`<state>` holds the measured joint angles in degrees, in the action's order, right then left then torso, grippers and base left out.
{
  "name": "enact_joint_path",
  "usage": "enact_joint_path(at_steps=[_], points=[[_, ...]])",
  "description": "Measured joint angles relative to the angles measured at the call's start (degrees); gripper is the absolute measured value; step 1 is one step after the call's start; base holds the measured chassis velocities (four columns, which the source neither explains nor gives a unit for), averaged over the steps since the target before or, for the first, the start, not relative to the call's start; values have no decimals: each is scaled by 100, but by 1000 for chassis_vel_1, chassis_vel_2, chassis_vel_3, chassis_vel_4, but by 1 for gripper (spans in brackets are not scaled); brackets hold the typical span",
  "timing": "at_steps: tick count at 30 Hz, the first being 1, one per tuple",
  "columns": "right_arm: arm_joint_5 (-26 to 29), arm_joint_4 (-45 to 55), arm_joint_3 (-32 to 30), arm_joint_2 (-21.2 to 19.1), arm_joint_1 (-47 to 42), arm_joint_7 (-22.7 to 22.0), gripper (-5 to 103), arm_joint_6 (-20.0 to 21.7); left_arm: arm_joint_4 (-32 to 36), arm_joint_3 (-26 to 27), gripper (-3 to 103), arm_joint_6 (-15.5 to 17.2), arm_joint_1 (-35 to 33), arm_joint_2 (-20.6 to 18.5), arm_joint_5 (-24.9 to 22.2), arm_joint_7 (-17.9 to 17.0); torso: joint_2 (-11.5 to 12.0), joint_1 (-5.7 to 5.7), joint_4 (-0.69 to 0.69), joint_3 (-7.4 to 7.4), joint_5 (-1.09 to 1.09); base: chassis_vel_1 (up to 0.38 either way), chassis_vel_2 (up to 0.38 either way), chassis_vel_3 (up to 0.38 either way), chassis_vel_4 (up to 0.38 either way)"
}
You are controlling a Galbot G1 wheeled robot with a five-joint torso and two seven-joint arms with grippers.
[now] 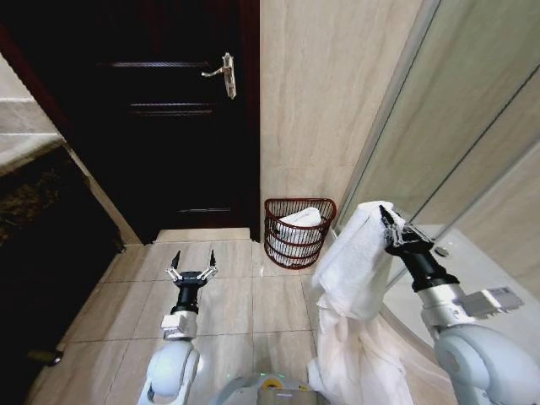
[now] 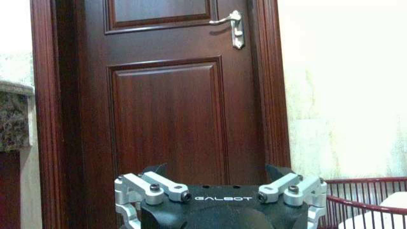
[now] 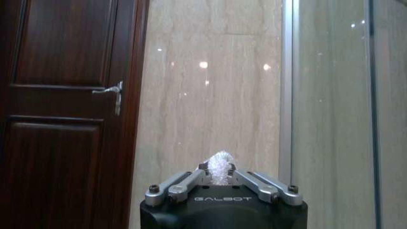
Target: Discard the used towel into the hamper.
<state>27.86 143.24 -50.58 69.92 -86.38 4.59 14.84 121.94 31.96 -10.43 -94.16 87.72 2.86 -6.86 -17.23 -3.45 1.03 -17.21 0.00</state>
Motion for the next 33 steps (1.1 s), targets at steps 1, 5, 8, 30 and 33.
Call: enact_joint_path(at_steps=[1, 5, 8, 30, 33], points=[[0, 0, 0, 0, 0, 0, 6, 0, 0, 0, 100, 0, 0, 0, 0, 0, 0, 0, 0, 0, 0, 0, 0, 0, 0], [135, 0, -32, -139, 21, -52, 6, 16, 2, 5, 100, -53, -68, 113, 57, 0, -102, -28, 0, -76, 0, 0, 0, 0, 0], [201, 0, -54, -190, 35, -88, 6, 16, 24, 37, 100, -65, -89, 109, 58, -1, -185, -56, 0, -127, 0, 0, 0, 0, 0], [373, 0, -180, -233, 29, -97, 6, -1, 306, 70, 100, 84, -79, 55, 78, -9, -698, -234, 0, -466, 0, 0, 0, 0, 0], [398, 0, -224, -235, 12, -89, 6, -2, 308, 65, 100, 84, -86, 70, 98, -16, -751, -253, 0, -500, 0, 0, 0, 0, 0]])
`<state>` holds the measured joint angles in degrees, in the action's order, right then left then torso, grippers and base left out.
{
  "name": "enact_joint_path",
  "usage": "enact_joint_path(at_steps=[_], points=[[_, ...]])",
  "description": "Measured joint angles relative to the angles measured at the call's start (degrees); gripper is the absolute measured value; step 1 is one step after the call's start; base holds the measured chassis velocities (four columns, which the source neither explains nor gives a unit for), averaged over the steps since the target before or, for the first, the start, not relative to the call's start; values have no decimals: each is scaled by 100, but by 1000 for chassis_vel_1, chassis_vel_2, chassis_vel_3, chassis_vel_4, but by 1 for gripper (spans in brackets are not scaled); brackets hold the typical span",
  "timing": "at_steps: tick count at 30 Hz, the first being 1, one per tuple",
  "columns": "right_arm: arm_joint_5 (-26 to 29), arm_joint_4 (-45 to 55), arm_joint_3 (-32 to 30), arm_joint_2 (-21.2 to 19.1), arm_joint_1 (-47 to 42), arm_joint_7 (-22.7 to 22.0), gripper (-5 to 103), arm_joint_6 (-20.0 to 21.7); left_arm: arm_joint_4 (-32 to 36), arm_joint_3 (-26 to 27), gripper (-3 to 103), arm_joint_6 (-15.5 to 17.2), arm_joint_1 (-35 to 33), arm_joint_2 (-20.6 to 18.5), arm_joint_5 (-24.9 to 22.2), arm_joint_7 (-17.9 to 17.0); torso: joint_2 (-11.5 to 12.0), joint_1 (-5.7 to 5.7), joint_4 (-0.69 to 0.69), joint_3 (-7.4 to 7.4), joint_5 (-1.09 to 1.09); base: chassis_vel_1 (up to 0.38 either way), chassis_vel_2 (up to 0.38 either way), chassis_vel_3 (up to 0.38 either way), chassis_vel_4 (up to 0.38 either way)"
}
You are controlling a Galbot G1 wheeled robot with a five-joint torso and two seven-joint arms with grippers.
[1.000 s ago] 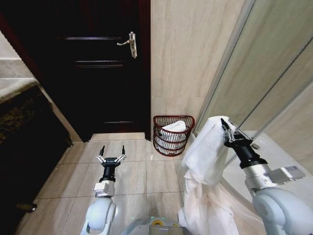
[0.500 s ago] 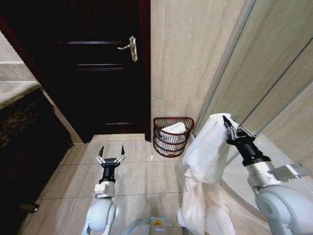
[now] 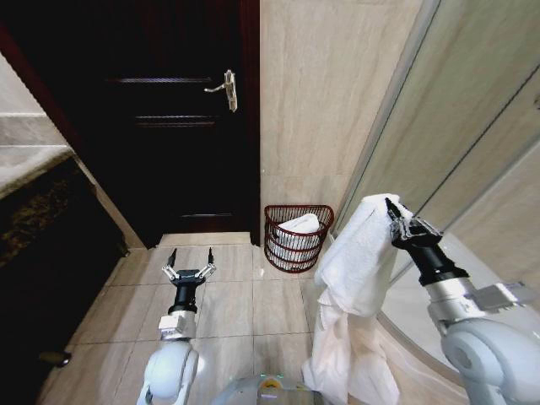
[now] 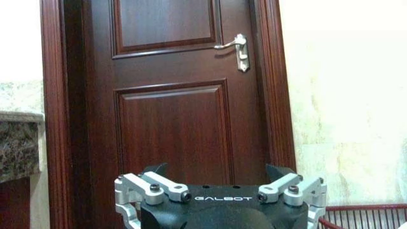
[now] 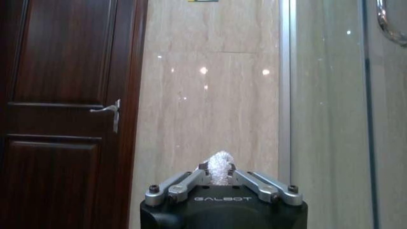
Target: Discard the used towel into the hamper.
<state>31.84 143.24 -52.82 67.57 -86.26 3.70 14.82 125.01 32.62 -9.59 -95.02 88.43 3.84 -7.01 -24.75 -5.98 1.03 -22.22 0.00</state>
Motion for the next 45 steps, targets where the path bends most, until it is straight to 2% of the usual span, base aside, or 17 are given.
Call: enact_joint_path(at_steps=[45], points=[[-90, 0, 5, 39, -37, -19, 6, 14, -109, 27, 100, -115, 0, -57, -110, -3, -1072, -424, 0, -647, 0, 0, 0, 0, 0]])
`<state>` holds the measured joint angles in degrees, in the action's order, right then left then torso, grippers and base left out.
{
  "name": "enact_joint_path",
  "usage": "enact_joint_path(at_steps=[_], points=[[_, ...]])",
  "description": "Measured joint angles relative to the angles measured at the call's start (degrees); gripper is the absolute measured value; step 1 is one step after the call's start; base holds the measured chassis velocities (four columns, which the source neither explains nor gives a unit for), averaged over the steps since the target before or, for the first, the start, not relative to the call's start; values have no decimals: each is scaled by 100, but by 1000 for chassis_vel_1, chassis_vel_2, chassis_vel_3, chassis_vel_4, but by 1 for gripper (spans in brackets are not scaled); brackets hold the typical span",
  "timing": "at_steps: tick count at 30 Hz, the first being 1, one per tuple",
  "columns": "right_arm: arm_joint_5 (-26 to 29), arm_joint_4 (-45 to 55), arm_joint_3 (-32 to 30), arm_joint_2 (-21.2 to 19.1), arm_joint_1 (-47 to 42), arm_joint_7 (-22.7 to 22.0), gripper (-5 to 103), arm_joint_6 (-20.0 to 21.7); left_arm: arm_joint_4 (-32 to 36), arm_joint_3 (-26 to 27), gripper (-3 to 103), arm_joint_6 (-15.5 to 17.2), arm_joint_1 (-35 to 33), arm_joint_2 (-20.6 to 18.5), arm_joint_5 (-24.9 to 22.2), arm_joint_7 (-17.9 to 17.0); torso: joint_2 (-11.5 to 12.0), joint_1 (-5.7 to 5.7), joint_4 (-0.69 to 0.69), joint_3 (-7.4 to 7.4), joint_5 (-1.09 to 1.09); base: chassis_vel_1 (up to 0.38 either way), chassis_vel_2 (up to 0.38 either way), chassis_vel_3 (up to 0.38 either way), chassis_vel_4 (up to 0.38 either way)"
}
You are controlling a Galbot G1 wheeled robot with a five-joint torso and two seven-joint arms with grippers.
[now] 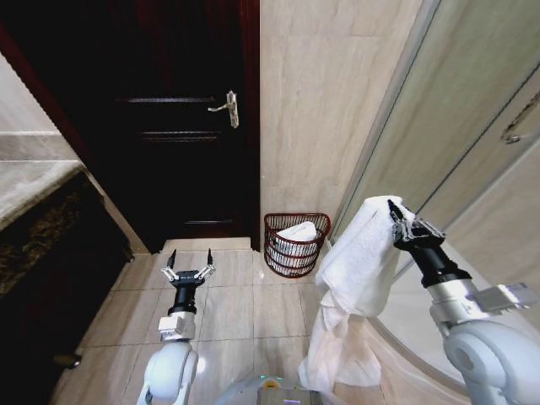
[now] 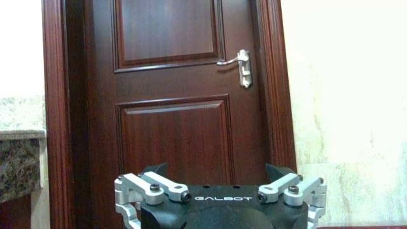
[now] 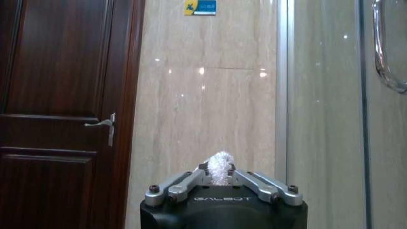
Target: Discard the used towel into the hamper.
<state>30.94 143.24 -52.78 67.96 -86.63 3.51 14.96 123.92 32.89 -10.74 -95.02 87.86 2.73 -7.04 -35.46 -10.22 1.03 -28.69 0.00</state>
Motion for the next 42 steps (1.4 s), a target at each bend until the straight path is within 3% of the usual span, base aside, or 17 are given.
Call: enact_joint_path(at_steps=[32, 42], points=[[5, 0, -1, 38, -29, 6, 6, -3, 90, -7, 100, -7, -19, 12, -4, 6, -797, -331, 0, -466, 0, 0, 0, 0, 0], [-15, 0, 63, 129, 27, 18, 6, 71, 8, 31, 100, 44, 105, -156, -250, 64, -1055, -442, -1, -613, 0, 0, 0, 0, 0]])
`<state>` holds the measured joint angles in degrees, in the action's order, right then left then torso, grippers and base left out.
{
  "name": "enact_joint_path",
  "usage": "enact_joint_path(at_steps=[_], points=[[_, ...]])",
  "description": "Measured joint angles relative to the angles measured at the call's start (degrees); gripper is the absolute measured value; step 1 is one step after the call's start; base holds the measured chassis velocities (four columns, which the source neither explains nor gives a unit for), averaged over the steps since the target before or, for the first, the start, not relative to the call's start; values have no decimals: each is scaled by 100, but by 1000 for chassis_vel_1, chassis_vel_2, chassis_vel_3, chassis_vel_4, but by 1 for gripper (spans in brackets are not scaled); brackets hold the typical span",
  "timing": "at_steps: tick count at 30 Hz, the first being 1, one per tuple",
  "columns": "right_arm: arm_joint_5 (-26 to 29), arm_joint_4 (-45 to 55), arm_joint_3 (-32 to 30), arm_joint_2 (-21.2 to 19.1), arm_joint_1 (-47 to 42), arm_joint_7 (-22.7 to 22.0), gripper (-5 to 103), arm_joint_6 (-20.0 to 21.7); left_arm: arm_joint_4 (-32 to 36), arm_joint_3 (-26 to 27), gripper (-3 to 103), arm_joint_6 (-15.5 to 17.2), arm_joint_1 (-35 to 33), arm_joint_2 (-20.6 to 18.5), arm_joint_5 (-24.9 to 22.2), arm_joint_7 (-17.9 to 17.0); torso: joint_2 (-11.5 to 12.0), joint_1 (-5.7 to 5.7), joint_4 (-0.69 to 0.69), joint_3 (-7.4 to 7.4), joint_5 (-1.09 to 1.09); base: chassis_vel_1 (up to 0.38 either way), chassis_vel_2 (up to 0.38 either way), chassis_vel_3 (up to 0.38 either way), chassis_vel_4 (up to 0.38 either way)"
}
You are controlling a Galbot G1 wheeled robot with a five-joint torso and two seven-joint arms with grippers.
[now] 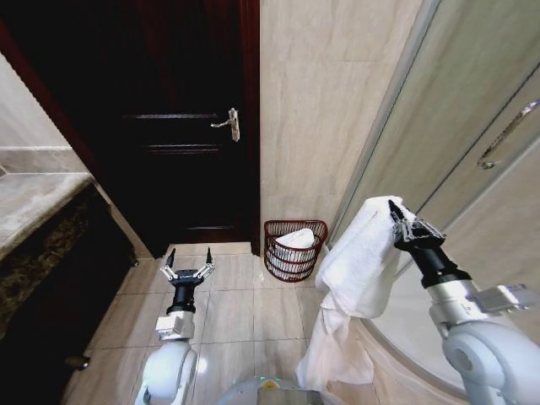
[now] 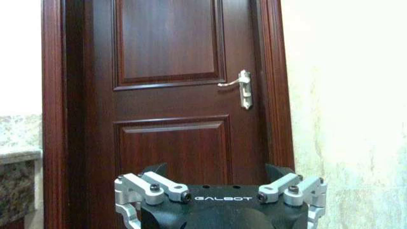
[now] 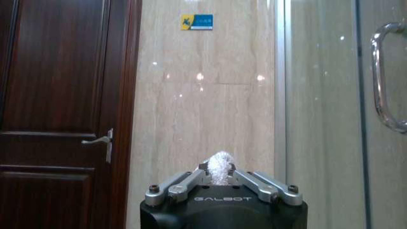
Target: Discard the used towel into the hamper.
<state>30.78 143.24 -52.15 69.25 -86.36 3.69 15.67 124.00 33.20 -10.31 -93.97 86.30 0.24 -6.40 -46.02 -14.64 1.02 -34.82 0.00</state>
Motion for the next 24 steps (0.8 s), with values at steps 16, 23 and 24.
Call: enact_joint_path(at_steps=[16, 23, 24], points=[[221, 0, 58, -71, 409, 51, 6, 381, 167, 6, 100, 264, -52, -46, -360, 143, -379, -166, 1, -210, -1, 0, 0, 0, 0], [463, 0, 78, -232, 806, 25, 6, 624, 131, 118, 100, 457, 161, -253, -371, 190, -574, -253, 0, -322, 0, 0, 0, 0, 0], [485, 0, 100, -241, 882, 24, 6, 664, 125, 118, 100, 471, 178, -249, -364, 201, -616, -272, 0, -346, 0, 0, 0, 0, 0]])
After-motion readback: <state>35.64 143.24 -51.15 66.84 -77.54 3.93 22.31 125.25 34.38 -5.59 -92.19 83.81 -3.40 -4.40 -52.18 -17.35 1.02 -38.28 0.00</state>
